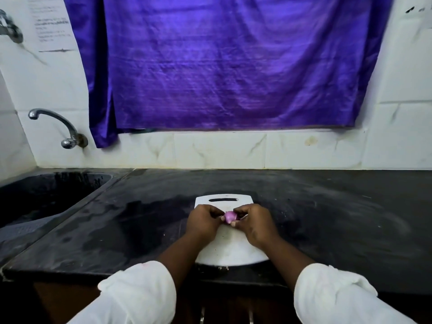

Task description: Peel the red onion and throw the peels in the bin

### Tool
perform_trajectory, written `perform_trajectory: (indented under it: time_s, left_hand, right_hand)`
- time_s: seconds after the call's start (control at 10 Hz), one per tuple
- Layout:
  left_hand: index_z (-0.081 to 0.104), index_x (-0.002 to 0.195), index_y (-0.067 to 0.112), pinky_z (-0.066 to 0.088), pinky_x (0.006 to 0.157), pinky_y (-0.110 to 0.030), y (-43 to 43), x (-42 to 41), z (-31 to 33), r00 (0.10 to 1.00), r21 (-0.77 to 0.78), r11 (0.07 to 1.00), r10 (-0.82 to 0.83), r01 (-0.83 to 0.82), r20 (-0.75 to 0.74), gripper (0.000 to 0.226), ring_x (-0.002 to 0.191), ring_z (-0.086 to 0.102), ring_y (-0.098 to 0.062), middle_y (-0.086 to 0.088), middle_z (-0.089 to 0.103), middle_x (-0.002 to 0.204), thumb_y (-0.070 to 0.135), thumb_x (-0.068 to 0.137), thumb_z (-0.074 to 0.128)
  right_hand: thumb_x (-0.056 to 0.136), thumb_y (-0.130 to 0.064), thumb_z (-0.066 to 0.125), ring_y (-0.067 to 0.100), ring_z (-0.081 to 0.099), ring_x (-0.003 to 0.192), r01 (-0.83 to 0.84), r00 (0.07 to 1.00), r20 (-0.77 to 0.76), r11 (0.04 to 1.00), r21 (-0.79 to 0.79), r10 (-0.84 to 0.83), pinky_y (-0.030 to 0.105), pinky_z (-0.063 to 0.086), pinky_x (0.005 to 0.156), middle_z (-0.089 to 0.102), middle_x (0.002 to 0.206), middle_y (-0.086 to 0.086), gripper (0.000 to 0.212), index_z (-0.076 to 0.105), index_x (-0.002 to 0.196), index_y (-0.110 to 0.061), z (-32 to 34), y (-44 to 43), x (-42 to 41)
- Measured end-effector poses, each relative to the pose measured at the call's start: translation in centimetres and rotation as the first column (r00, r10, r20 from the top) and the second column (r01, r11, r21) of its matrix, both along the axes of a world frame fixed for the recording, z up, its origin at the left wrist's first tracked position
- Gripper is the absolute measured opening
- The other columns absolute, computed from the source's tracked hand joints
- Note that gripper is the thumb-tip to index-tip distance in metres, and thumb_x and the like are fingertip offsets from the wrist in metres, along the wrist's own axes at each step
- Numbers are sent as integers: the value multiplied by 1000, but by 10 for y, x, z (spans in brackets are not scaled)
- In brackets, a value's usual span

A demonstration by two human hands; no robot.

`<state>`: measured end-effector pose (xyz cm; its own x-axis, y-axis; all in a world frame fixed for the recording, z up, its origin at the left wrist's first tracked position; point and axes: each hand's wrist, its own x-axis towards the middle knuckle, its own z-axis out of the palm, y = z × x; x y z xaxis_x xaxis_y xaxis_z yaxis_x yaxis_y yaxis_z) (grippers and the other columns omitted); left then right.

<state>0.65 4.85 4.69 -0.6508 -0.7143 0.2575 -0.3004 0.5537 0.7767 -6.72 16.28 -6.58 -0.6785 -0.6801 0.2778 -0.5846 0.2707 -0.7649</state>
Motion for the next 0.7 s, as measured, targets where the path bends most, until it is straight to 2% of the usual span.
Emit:
perform_trajectory:
  time_s: [0.1, 0.2, 0.3, 0.4, 0.5, 0.6, 0.7]
  left_hand:
    - [85, 90, 20, 44, 62, -18, 5, 48, -108, 993, -2, 999, 45, -45, 107, 11, 79, 69, -11, 1, 82, 88, 17, 90, 74]
    - [85, 91, 18, 44, 68, -21, -4, 42, -116, 996, -18, 998, 59, -58, 71, 14, 87, 74, -17, -2, 82, 89, 15, 91, 72]
    - [85, 94, 18, 44, 70, -20, -3, 41, -122, 991, -15, 999, 51, -50, 126, 15, 93, 75, -19, -3, 83, 94, 14, 91, 71]
    - [78, 117, 12, 50, 90, -24, 1, 48, -118, 990, -33, 996, 90, -87, 105, 24, 115, 69, -23, -8, 77, 119, 15, 94, 70]
    - [68, 132, 9, 47, 108, -29, 1, 61, -117, 990, -55, 995, 84, -78, 109, 35, 127, 64, -23, -9, 71, 134, 14, 97, 66]
    - [65, 137, 10, 47, 104, -27, 8, 75, -113, 990, -124, 992, 35, -18, 136, 40, 122, 67, -22, -8, 73, 131, 13, 97, 65]
    - [63, 139, 12, 51, 98, -29, 6, 78, -99, 994, -131, 991, 38, -25, 98, 43, 112, 70, -23, -8, 74, 125, 18, 97, 67]
  right_hand:
    - [71, -19, 90, 16, 75, 83, 21, 1000, -13, 1000, 19, -21, 32, 60, 77, 81, 88, 3, 29, 81, 97, -12, -2, -4, 3]
    - [70, -24, 90, 19, 76, 83, 39, 999, -20, 999, 28, -38, 37, 60, 77, 81, 84, 4, 25, 82, 89, -11, -3, -5, 7]
    - [71, -20, 90, 20, 75, 91, 39, 999, 5, 998, 47, -40, 34, 59, 81, 81, 93, 8, 27, 81, 94, -8, 1, -4, 10]
    - [73, -16, 89, 18, 71, 101, 26, 999, 43, 997, 77, -29, 23, 52, 83, 77, 111, 10, 51, 72, 120, -6, 5, 0, 14]
    - [78, -20, 85, 20, 66, 113, 31, 999, 19, 993, 112, -33, 20, 45, 87, 70, 124, 9, 62, 62, 134, -8, 11, 9, 16]
    - [87, -23, 77, 23, 64, 119, 65, 995, -82, 985, 161, -52, 26, 46, 100, 68, 129, 8, 50, 63, 133, -9, 13, 23, 10]
    - [94, -20, 67, 24, 65, 119, 101, 991, -97, 984, 148, -87, 28, 47, 100, 70, 129, 8, 38, 66, 130, -11, 24, 32, 3]
